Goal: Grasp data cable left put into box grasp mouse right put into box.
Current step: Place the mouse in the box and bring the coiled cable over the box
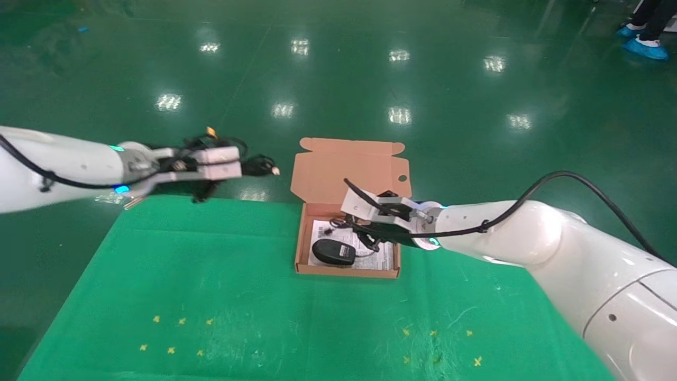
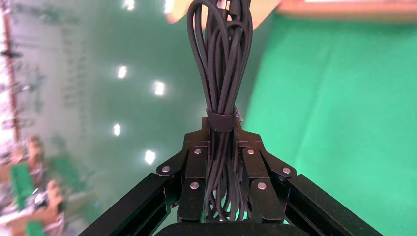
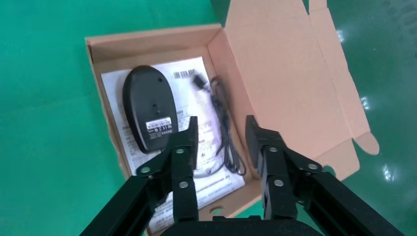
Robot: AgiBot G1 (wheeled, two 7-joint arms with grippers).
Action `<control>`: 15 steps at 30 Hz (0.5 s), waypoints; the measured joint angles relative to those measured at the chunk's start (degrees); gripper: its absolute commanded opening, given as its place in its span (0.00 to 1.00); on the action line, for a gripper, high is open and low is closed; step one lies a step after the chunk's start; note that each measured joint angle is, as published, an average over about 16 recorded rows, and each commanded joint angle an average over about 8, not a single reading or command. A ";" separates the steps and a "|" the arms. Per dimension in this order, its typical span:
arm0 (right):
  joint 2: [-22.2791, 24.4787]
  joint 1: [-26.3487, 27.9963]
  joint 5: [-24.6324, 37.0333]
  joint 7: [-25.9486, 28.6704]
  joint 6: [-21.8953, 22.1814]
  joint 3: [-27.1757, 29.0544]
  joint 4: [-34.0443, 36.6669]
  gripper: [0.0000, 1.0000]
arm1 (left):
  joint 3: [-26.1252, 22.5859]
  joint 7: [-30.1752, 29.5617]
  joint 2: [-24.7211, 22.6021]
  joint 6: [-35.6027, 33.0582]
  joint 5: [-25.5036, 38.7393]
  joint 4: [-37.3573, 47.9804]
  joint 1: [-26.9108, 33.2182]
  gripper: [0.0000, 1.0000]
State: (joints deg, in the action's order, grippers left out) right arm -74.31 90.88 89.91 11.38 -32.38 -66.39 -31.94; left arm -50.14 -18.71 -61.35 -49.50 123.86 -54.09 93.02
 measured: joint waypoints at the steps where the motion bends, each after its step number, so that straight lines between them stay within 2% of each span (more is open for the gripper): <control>1: 0.60 0.04 0.03 0.24 0.06 0.02 -0.35 1.00 | -0.03 0.77 -0.55 0.54 -0.59 0.41 -0.38 0.00; 7: 5.37 0.58 0.42 1.91 0.41 0.33 -2.74 1.00 | -0.34 7.37 -4.98 4.87 -4.43 4.77 -2.59 0.00; 15: 13.56 1.48 1.48 4.68 0.66 0.74 -7.46 1.00 | -0.79 19.71 -12.34 11.40 -10.89 14.10 -4.64 0.00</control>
State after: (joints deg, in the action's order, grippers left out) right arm -60.75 92.35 91.39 16.06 -31.72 -65.65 -39.41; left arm -50.93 1.00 -73.69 -38.10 112.97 -39.99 88.38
